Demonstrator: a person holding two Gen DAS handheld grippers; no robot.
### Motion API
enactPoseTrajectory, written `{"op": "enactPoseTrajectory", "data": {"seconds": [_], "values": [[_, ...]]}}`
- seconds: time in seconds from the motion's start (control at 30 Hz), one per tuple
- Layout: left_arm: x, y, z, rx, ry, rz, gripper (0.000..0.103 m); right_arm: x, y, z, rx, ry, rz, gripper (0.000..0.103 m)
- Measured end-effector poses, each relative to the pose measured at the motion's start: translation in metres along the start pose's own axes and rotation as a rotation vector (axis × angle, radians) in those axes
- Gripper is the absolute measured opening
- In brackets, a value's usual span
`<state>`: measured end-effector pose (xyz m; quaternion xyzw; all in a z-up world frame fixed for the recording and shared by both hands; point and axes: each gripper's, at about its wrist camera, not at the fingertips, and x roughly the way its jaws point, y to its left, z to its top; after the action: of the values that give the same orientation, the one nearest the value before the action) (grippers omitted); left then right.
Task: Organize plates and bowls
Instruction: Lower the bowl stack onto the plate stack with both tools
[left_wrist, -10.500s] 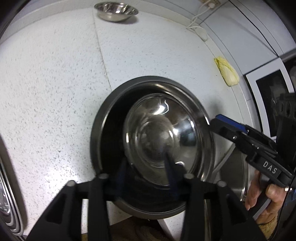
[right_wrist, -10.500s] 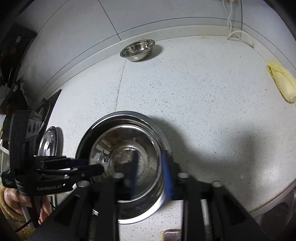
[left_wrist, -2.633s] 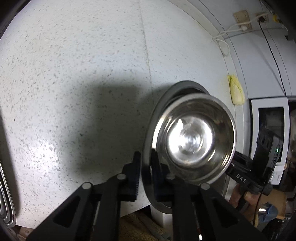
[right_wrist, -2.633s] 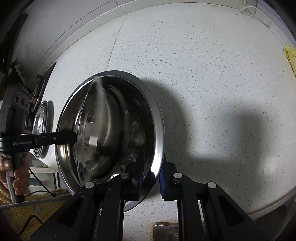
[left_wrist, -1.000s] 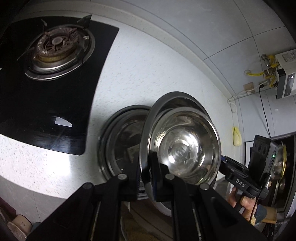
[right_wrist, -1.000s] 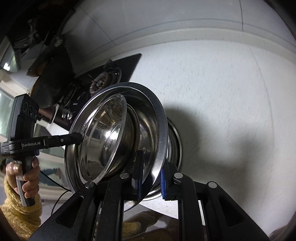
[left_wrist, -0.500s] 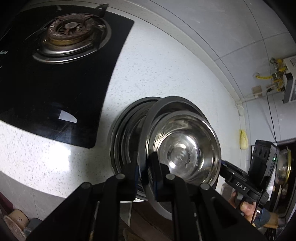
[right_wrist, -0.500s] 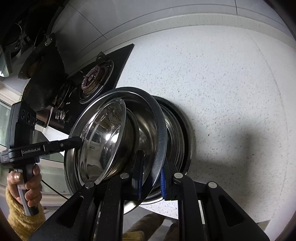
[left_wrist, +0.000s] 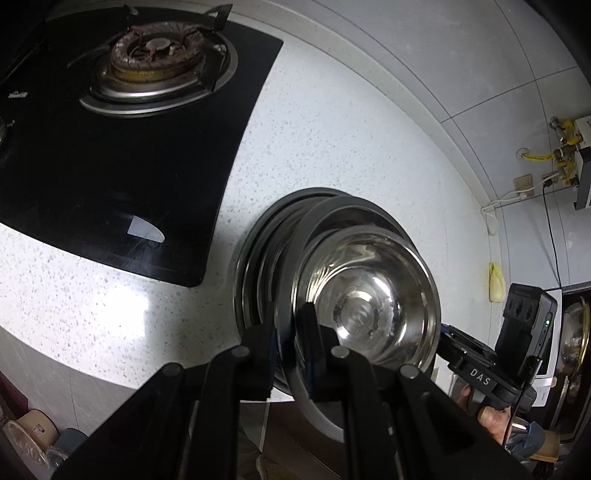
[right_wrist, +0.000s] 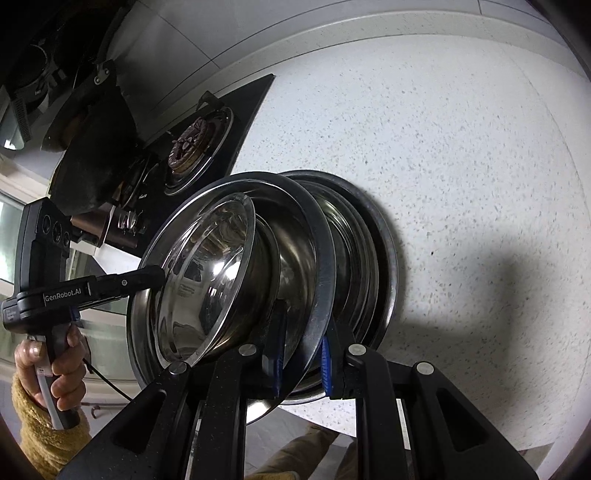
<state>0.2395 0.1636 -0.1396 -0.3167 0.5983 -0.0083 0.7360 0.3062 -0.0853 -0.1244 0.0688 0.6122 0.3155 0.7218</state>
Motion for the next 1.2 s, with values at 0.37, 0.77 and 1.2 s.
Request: {"op": "enactPoseTrajectory", "data": {"seconds": [0.37, 0.77, 1.2], "values": [[0.019, 0.010, 0.009, 0.027, 0.017, -0.013, 0.010, 0.013, -0.006, -0.006, 0.049, -0.011, -0.014, 0.015], [0.034, 0.005, 0.013, 0.062, 0.018, -0.004, 0.012, 0.011, -0.019, -0.006, 0.083, -0.060, -0.022, 0.015], [0.037, -0.001, 0.017, 0.109, -0.021, 0.068, 0.012, 0.006, -0.012, -0.003, 0.029, -0.085, -0.107, 0.015]]}}
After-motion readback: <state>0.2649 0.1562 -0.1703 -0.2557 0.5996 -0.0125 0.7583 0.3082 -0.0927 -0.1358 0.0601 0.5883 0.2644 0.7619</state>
